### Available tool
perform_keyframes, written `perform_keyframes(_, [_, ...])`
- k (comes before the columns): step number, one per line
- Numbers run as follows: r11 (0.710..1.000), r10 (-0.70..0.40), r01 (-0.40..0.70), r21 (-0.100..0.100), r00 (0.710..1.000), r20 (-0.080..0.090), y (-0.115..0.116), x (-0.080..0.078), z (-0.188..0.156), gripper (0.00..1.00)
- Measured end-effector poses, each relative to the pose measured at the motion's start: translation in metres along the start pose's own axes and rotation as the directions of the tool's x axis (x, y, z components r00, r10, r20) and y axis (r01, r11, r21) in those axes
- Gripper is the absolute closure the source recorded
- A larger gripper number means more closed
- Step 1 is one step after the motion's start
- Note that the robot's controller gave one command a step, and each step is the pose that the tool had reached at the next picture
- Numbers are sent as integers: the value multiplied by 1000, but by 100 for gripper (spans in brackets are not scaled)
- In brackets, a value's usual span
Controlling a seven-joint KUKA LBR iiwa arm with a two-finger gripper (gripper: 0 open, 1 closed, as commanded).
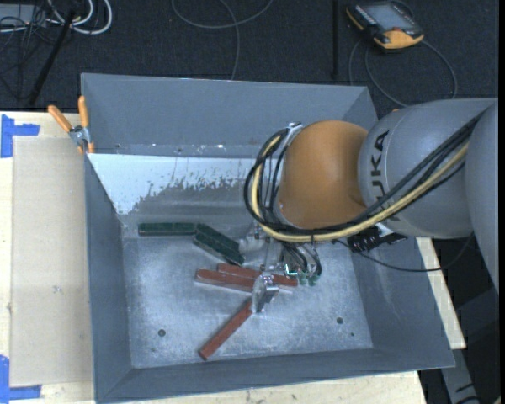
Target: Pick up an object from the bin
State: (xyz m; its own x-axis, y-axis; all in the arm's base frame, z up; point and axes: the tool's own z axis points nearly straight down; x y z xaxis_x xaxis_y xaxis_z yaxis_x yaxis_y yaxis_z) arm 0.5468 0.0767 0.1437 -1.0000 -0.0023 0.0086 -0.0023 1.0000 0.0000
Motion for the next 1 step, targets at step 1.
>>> perform_keyframes(1, [1000,2,-2,-1,1000,7,0,-2,-4,0])
